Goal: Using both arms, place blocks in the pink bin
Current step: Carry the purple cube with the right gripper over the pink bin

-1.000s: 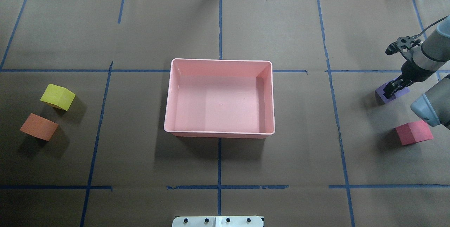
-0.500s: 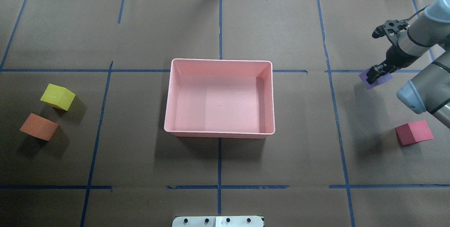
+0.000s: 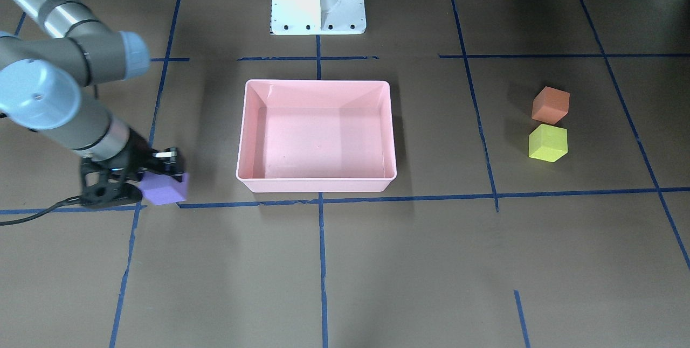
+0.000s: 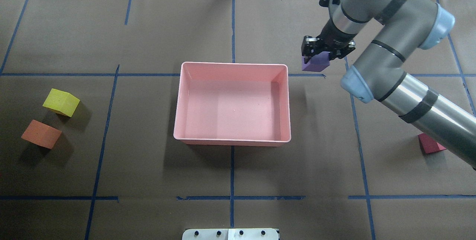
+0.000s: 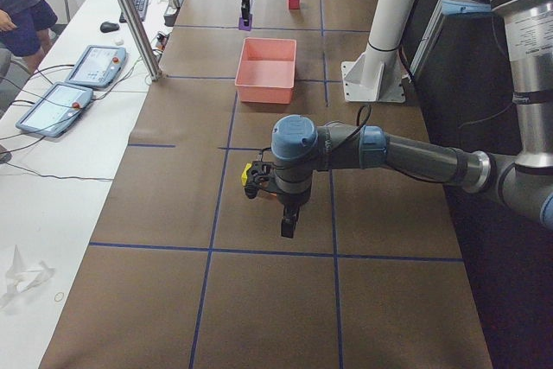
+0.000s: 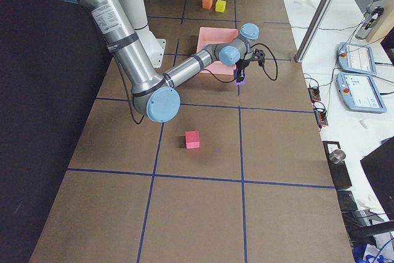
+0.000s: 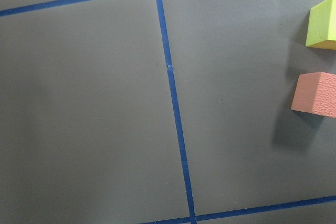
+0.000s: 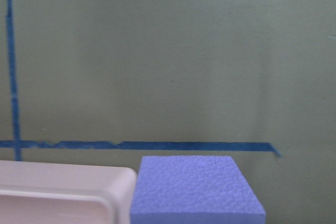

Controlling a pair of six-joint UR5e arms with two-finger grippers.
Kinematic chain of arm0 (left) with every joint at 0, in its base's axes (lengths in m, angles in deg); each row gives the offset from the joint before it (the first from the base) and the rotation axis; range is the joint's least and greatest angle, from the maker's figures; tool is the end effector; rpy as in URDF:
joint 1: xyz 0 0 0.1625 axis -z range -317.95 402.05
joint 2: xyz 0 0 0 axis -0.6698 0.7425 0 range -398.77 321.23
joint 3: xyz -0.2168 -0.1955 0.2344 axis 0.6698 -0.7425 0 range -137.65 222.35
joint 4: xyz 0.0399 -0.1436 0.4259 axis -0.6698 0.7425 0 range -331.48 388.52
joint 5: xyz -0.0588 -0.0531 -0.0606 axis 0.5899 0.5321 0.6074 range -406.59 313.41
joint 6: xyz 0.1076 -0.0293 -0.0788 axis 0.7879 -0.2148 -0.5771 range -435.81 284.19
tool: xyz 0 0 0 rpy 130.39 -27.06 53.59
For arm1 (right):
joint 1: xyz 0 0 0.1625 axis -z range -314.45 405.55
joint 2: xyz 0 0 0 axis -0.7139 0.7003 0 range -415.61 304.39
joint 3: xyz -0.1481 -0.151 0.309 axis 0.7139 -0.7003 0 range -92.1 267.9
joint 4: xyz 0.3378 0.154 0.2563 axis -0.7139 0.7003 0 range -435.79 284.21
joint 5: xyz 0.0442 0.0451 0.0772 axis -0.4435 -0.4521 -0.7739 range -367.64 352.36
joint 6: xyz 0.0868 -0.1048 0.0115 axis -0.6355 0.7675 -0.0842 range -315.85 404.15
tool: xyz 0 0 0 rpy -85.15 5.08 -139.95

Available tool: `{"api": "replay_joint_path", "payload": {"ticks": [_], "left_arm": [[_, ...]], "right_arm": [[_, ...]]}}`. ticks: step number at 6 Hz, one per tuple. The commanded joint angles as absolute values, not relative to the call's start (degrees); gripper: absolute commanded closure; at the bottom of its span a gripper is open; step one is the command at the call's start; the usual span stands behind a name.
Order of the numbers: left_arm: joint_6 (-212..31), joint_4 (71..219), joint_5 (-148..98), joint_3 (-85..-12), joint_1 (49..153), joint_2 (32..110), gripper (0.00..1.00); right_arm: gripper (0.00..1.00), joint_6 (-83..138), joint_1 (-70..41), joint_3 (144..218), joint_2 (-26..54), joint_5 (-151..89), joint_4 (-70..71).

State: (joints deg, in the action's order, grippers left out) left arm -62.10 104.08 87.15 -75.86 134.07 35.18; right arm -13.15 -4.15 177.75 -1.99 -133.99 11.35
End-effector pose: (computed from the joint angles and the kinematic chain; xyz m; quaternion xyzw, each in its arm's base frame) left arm -0.0535 -0.4119 0.5341 0.0326 0.3714 0.0871 0.9238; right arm -0.4235 -0.5803 0.2317 -0.0117 -0.4328 0.0291 0.9010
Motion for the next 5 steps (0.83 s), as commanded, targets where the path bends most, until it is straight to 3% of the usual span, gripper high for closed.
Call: {"api": "replay_joint_path", "payload": {"ticks": [1, 2, 3, 4, 5], "left_arm": [[-62.2, 109.2, 87.9, -75.7, 132.9, 37.8, 0.0], [-62.4, 113.1, 88.0, -75.4, 130.1, 38.9, 0.0], [-63.3, 113.2, 91.2, -75.2, 127.6, 39.1, 0.0], [-68.0, 113.2, 92.3, -74.7, 126.3, 42.1, 0.0], [-73.6, 113.4, 91.9, -74.4, 121.9, 44.8, 0.0]], "right_arm": [[0.8, -26.5, 2.3, 179.0, -14.1, -129.3, 23.3], [0.77, -34.3, 6.9, 178.4, -17.2, -125.9, 23.5], [0.63, -37.0, 10.3, 178.3, -18.5, -122.5, 23.6], [0.02, -38.3, 11.8, 178.5, -18.4, -119.8, 23.7], [0.0, -36.5, 11.7, 178.9, -17.5, -119.6, 23.8]]}}
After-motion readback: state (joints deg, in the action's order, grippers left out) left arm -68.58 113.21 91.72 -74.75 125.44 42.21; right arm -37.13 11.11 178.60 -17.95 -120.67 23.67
